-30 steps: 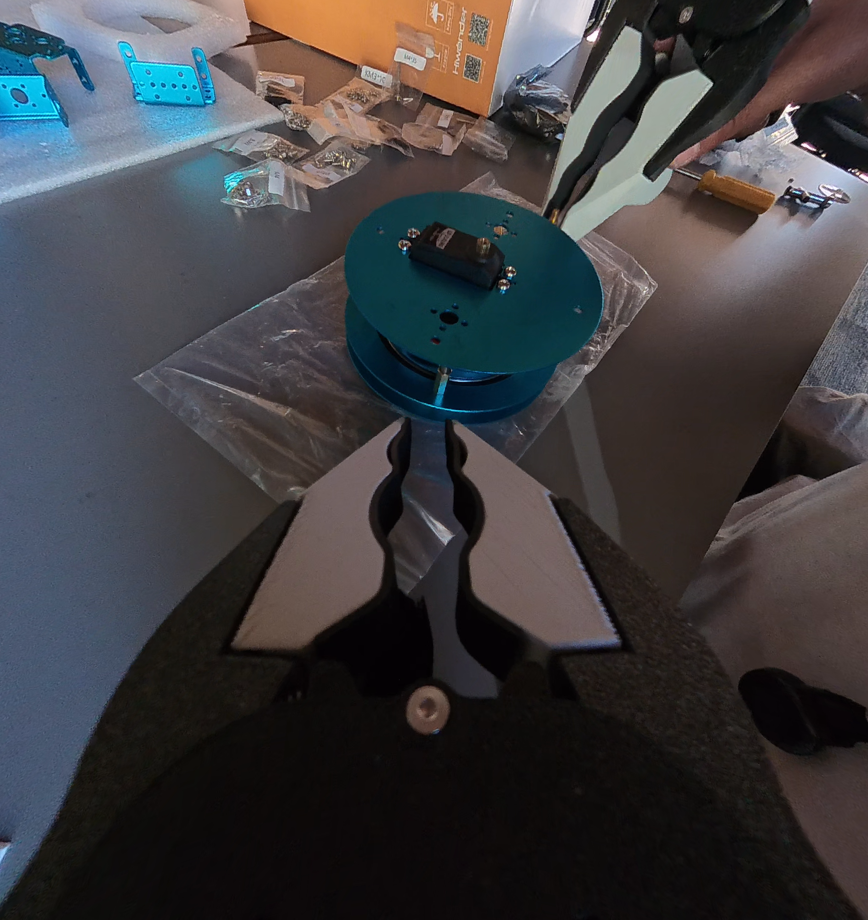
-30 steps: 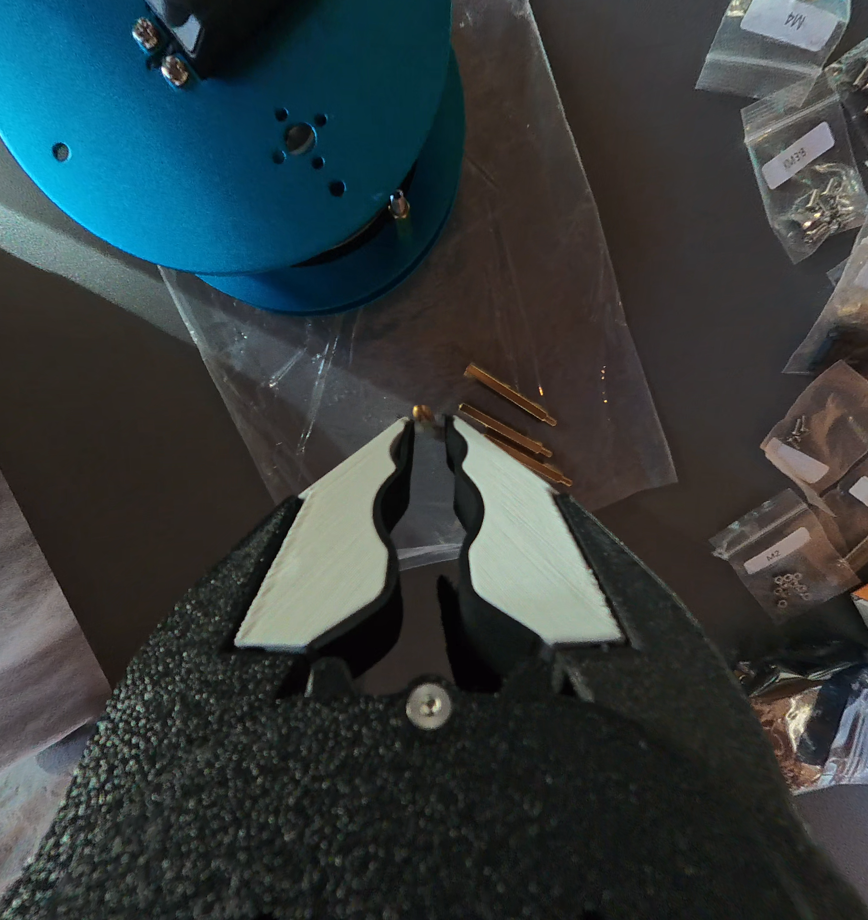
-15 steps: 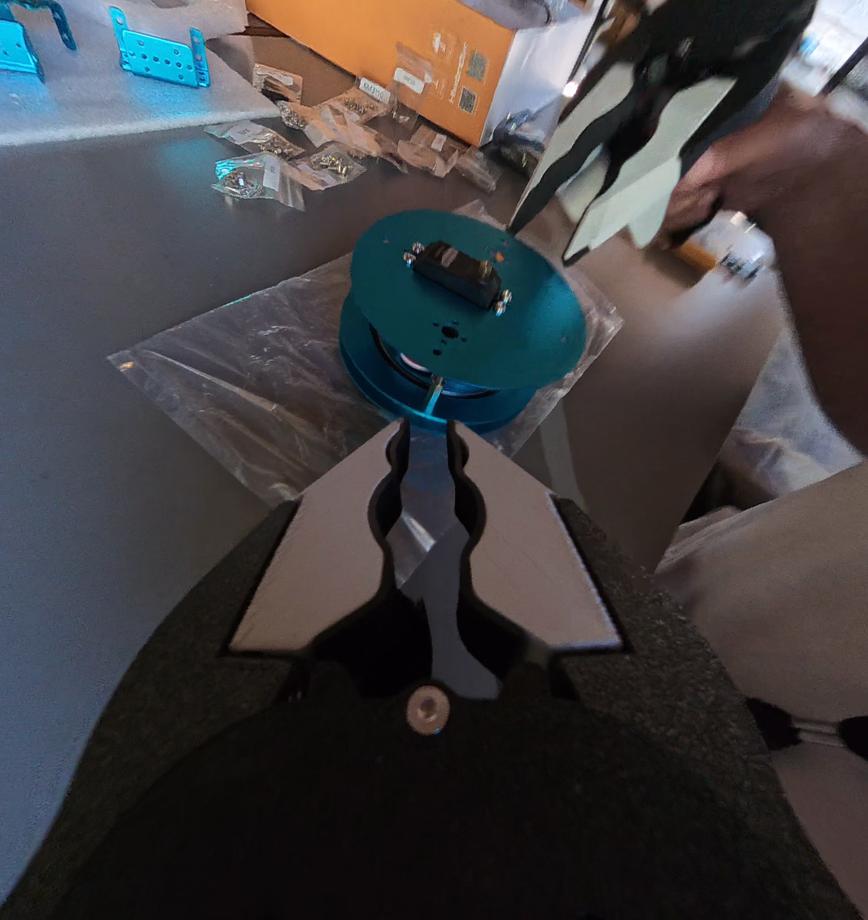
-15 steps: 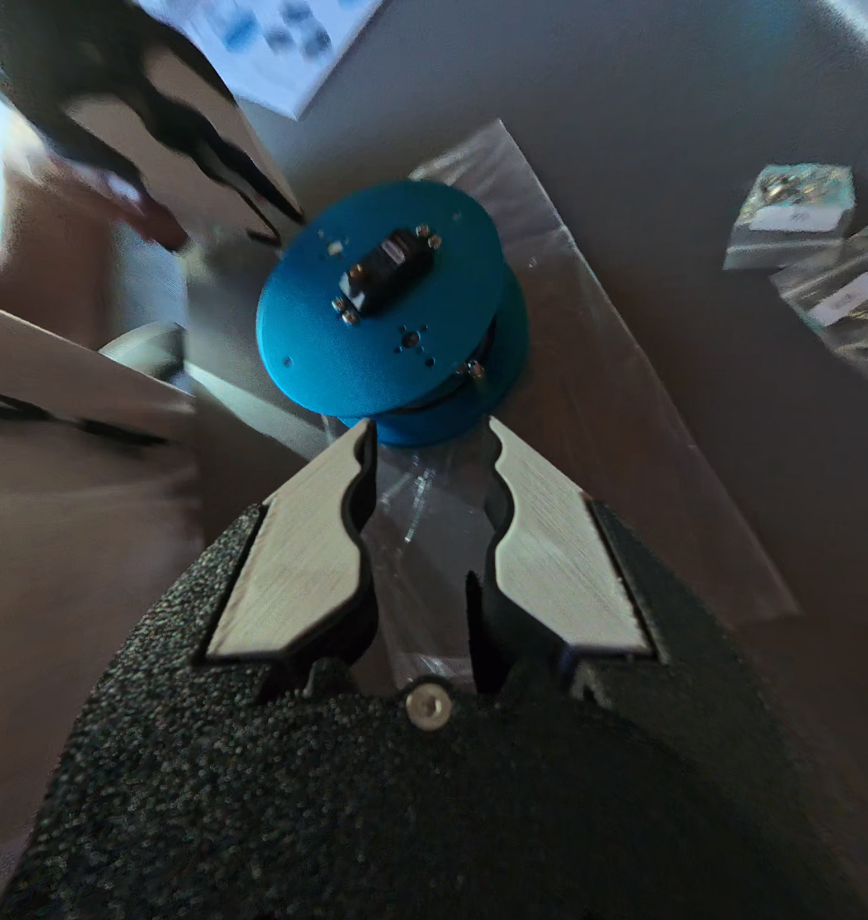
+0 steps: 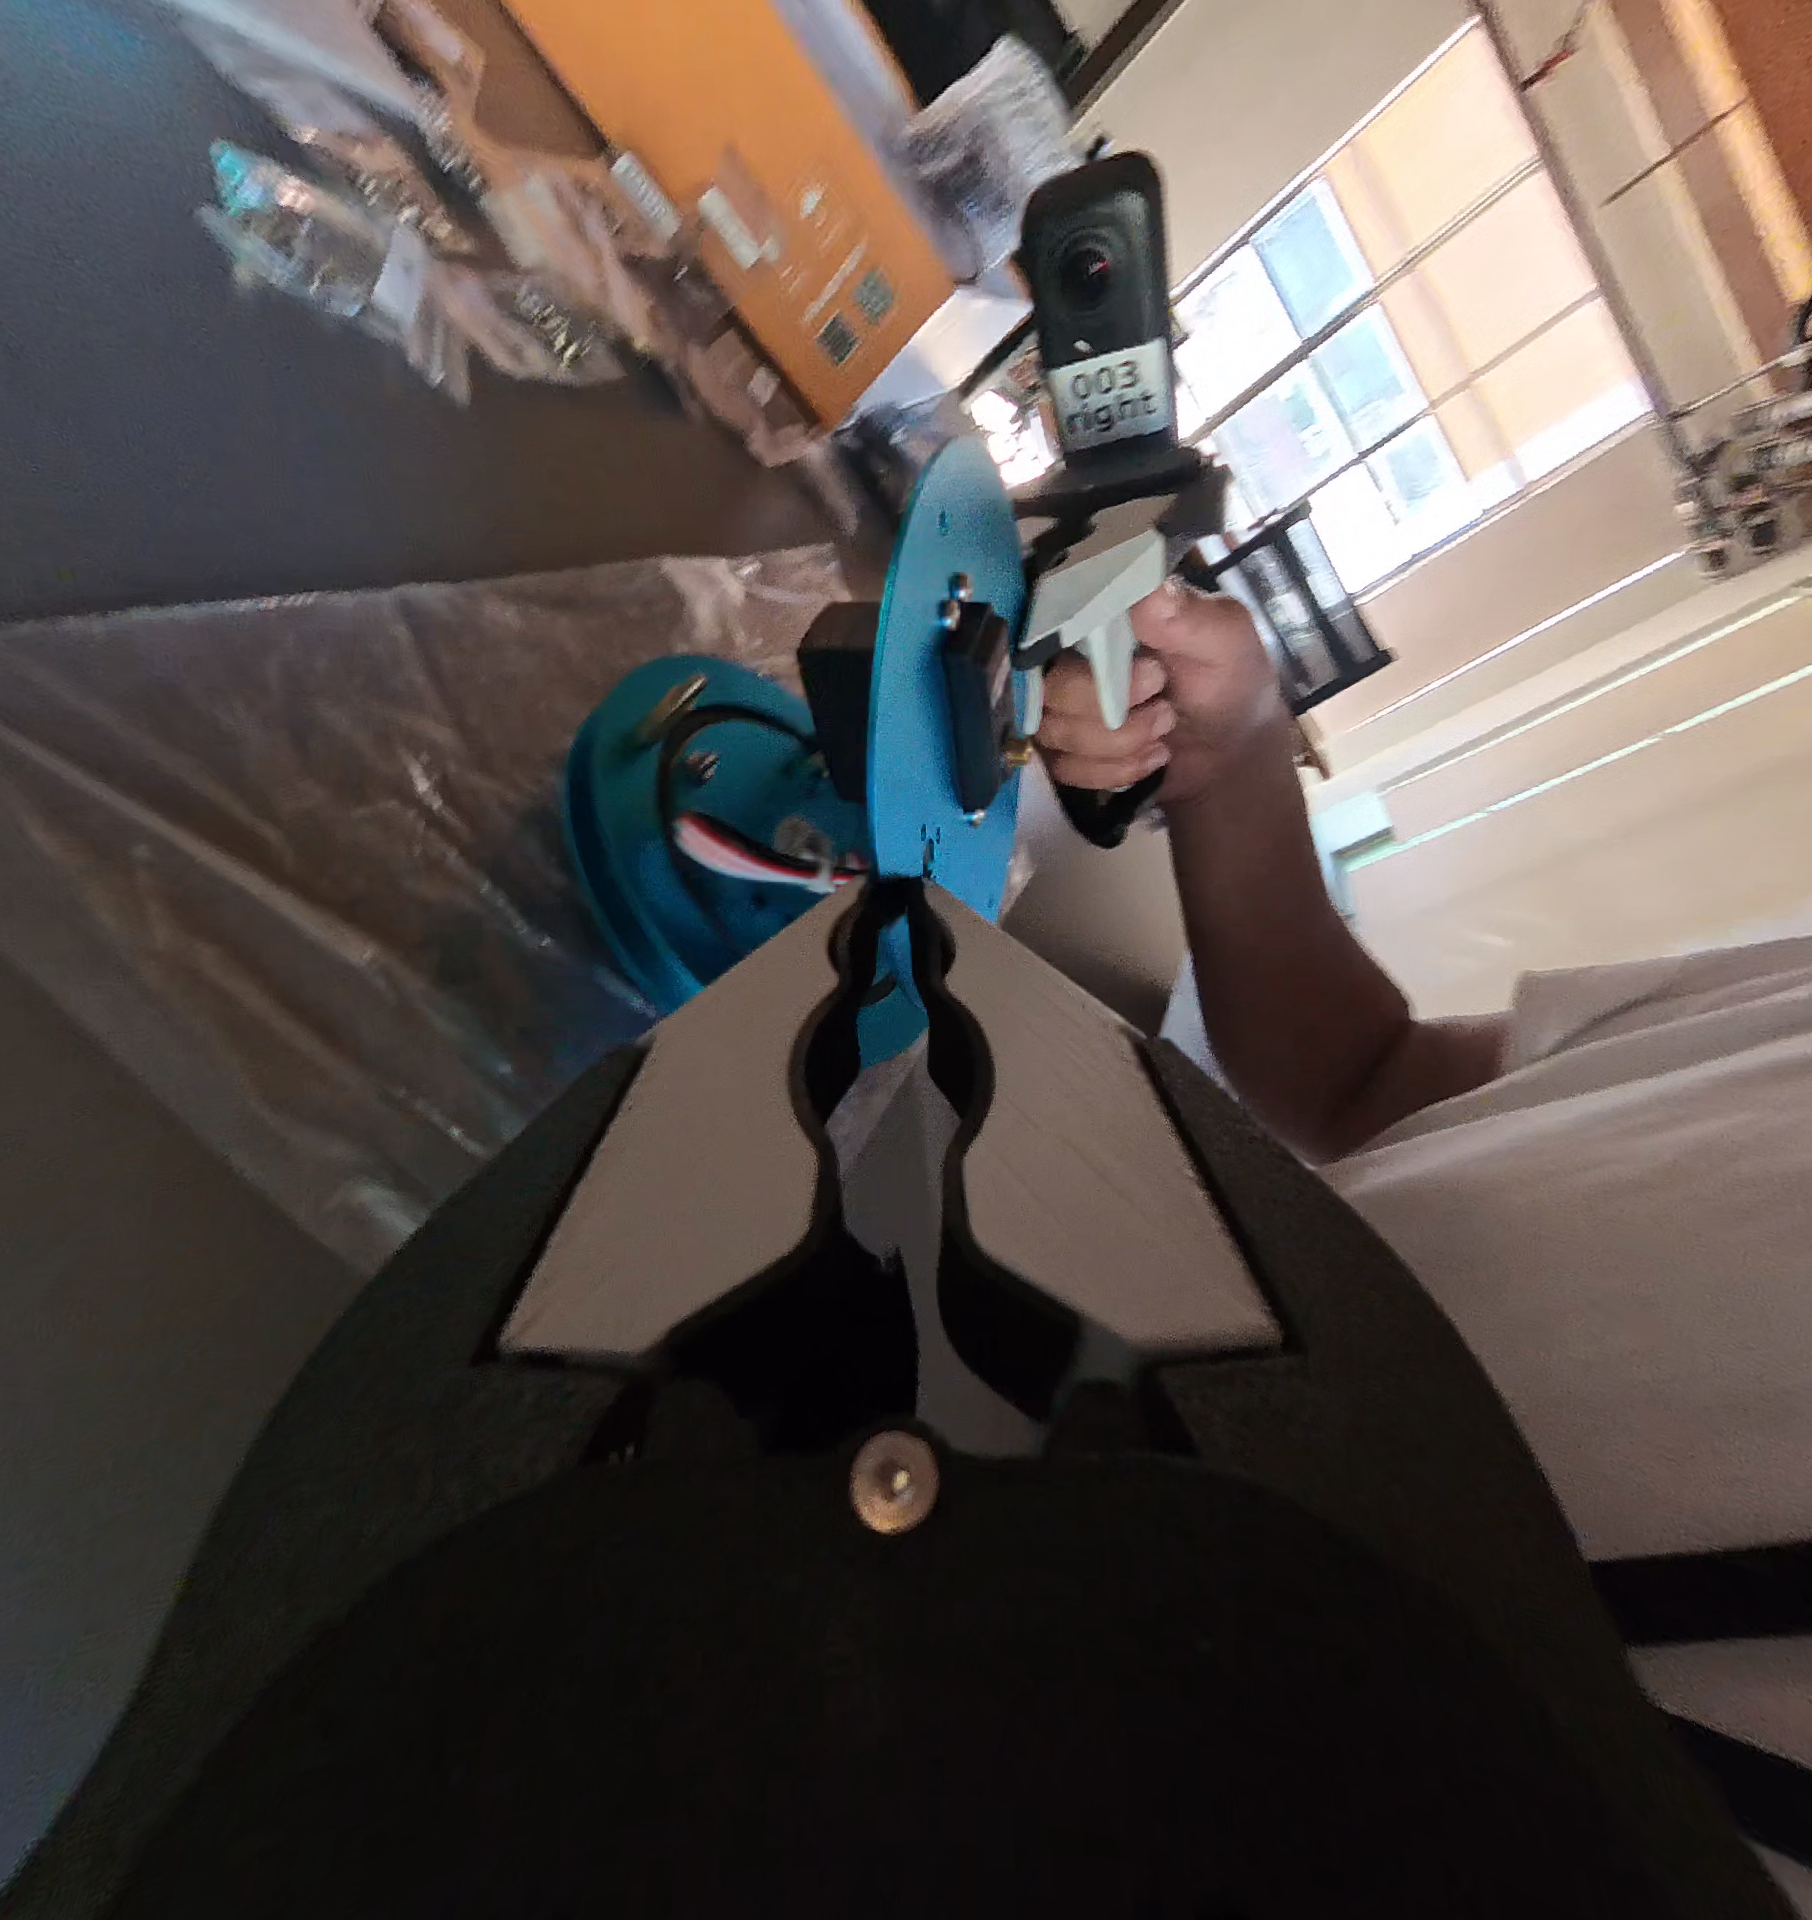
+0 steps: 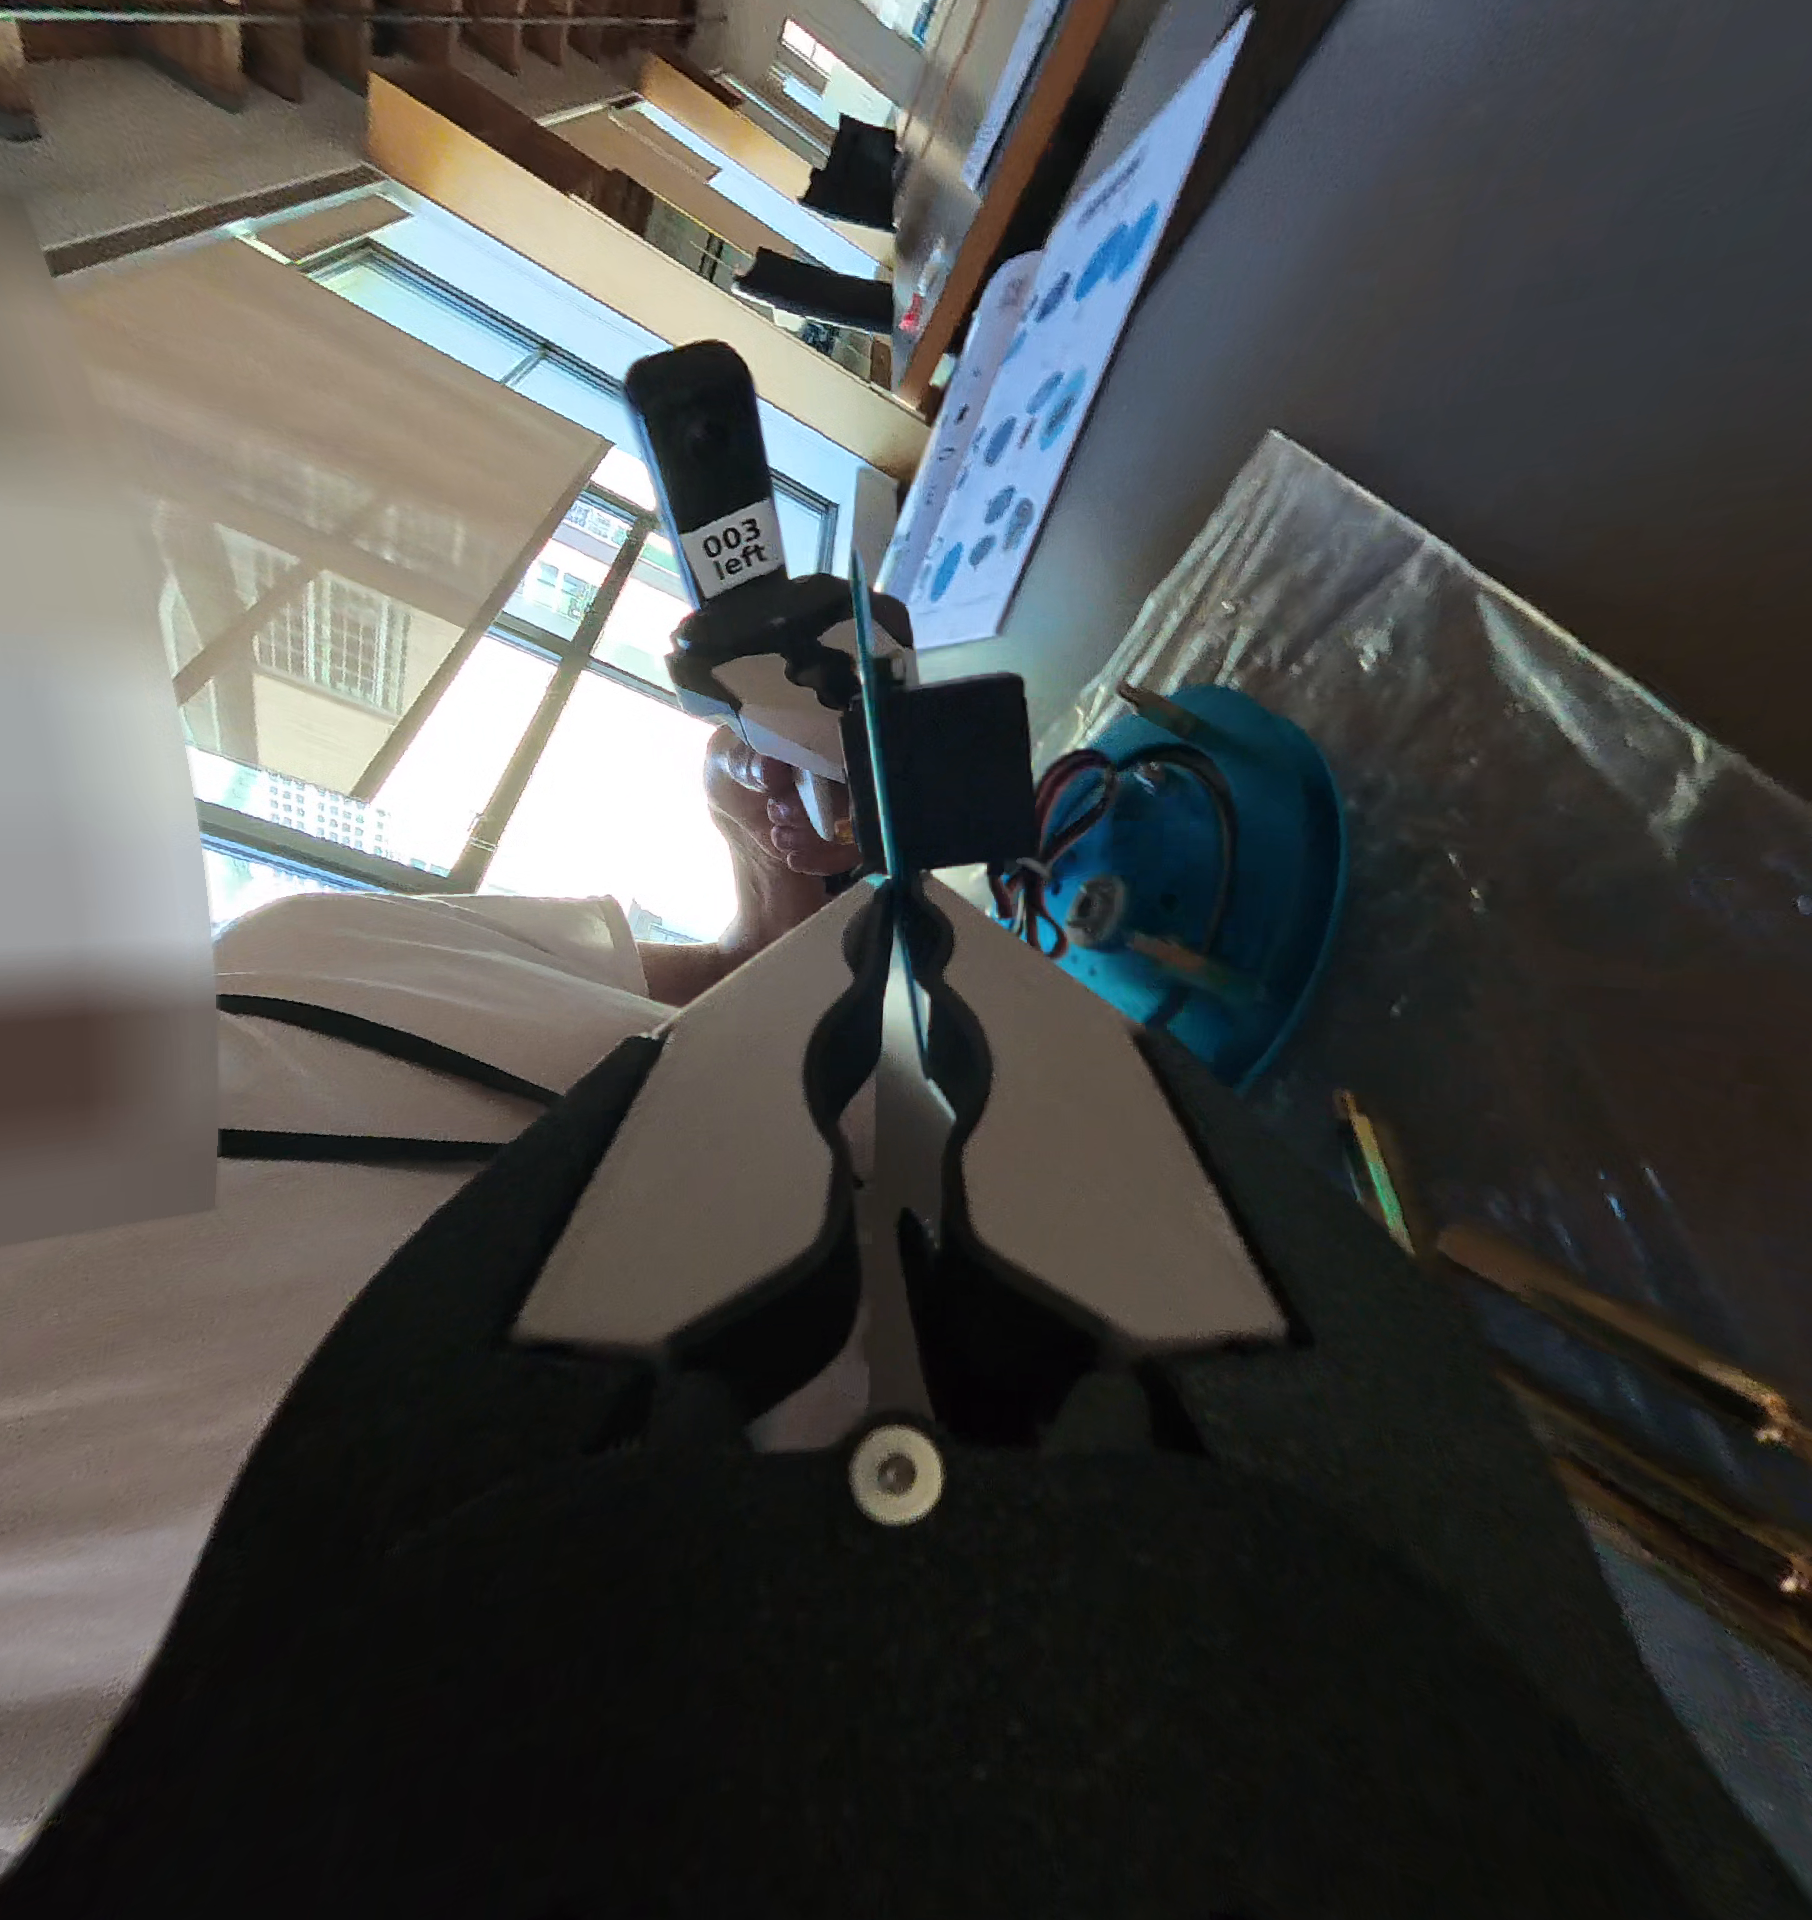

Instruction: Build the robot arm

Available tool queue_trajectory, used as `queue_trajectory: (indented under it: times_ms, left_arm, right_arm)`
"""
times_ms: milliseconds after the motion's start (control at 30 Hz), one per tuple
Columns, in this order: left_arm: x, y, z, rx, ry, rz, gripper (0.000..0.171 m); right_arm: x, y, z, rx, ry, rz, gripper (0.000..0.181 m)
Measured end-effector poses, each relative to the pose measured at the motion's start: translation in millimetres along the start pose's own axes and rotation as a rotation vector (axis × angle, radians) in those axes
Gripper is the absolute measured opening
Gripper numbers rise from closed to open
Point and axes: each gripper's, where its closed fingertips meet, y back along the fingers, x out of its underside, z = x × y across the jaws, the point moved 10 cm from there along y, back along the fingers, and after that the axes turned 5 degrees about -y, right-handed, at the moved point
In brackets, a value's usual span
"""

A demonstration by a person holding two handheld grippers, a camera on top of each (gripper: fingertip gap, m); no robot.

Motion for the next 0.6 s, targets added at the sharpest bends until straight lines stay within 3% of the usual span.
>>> queue_trajectory:
  times_ms: [100, 233, 400, 467, 600]
  left_arm:
    - [-21, 9, -6, 0.038, -0.045, -0.031, 0.002]
    - [-63, 14, 6, -0.033, -0.179, -0.028, 0.003]
    - [-119, -2, 75, -0.081, -0.111, 0.051, 0.003]
    - [-128, -10, 107, -0.089, -0.031, 0.104, 0.004]
    - [-127, -14, 137, -0.099, 0.018, 0.165, 0.005]
  right_arm:
    - [-21, -1, 18, 0.017, 0.103, 0.019, 0.000]
    - [-70, -5, 20, 0.080, 0.198, 0.034, 0.002]
    - [-138, -8, -30, 0.164, 0.145, 0.014, 0.003]
    - [-149, -13, -59, 0.169, 0.034, 0.027, 0.003]
    - [-149, -21, -83, 0.198, 0.015, 0.051, 0.003]
